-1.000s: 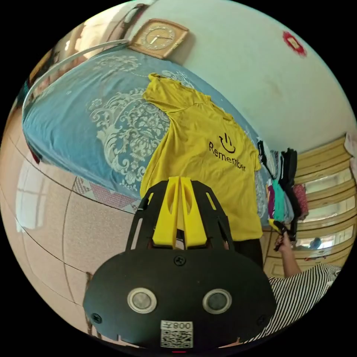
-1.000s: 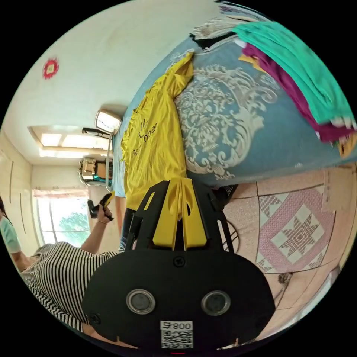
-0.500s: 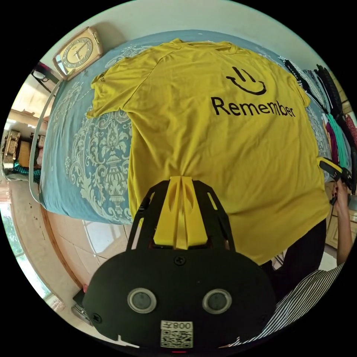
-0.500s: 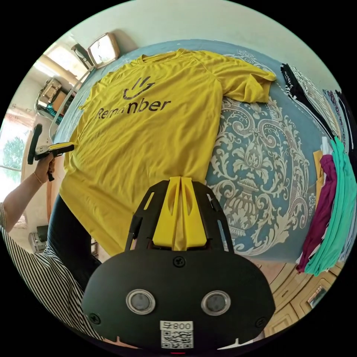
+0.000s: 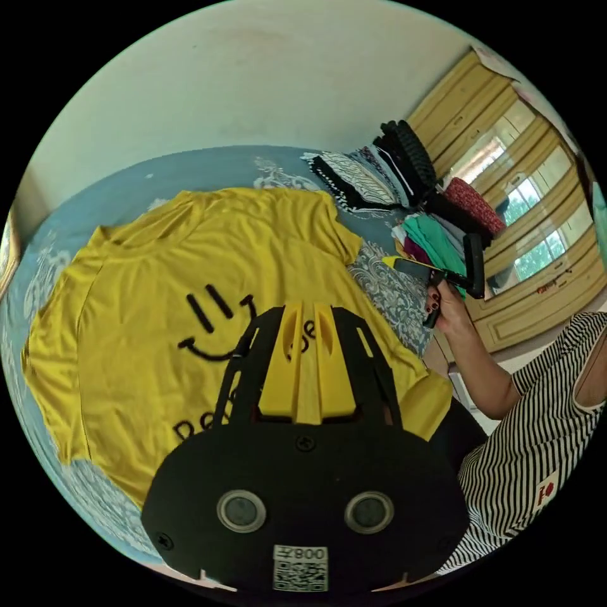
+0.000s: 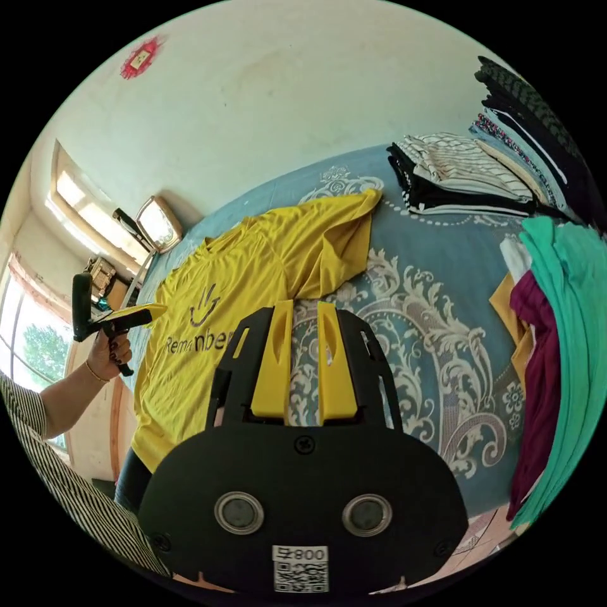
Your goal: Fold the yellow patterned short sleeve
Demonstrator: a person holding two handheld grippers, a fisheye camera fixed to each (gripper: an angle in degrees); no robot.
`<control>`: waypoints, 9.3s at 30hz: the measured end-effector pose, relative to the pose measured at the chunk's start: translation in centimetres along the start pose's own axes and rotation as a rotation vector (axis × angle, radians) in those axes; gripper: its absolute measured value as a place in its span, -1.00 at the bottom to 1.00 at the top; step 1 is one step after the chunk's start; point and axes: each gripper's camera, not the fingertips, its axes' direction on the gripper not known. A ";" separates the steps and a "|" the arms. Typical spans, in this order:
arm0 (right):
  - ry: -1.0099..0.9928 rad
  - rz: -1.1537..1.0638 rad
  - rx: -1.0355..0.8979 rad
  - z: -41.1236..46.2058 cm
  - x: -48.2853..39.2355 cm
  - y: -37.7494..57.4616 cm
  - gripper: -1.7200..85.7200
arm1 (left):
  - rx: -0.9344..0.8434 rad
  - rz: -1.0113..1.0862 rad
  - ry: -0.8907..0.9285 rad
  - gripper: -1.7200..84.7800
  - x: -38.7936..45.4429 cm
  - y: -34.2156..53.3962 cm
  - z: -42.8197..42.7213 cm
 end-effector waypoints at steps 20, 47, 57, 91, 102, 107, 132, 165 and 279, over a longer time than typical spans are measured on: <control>0.085 -0.053 0.060 9.2 3.4 -5.6 -0.84 | -0.294 0.482 -0.018 -0.76 6.2 -58.8 17.4; -0.279 -0.226 0.219 11.6 6.1 -5.3 -0.95 | -0.057 0.218 -0.020 -0.94 -11.4 -68.8 3.3; -0.385 -0.412 0.049 17.7 1.0 -6.5 -0.95 | -0.069 -0.023 -0.005 -0.93 -23.4 -62.9 2.3; -0.409 -0.552 -0.164 26.9 -2.6 -9.7 -0.93 | -0.136 0.119 0.001 -0.95 -18.7 -60.5 12.3; -0.083 -0.295 -0.219 30.2 2.2 -11.6 -0.96 | -0.190 0.142 -0.083 -0.96 -13.5 -63.2 20.9; -0.123 -0.257 -0.218 30.4 3.2 -12.1 -0.96 | -0.173 0.162 -0.108 -0.96 -11.6 -62.5 22.3; -0.080 -0.247 -0.177 30.7 0.3 -13.8 -0.96 | -0.165 0.395 -0.104 -0.95 -0.1 -42.4 26.9; 0.086 -0.297 -0.059 35.2 -17.6 -13.4 -0.96 | 0.192 -0.701 -0.151 -0.91 -23.5 37.6 22.8; -0.288 -0.779 -0.591 95.6 -65.1 -39.0 -0.93 | 0.292 -0.392 -0.249 -0.94 -26.5 59.4 30.2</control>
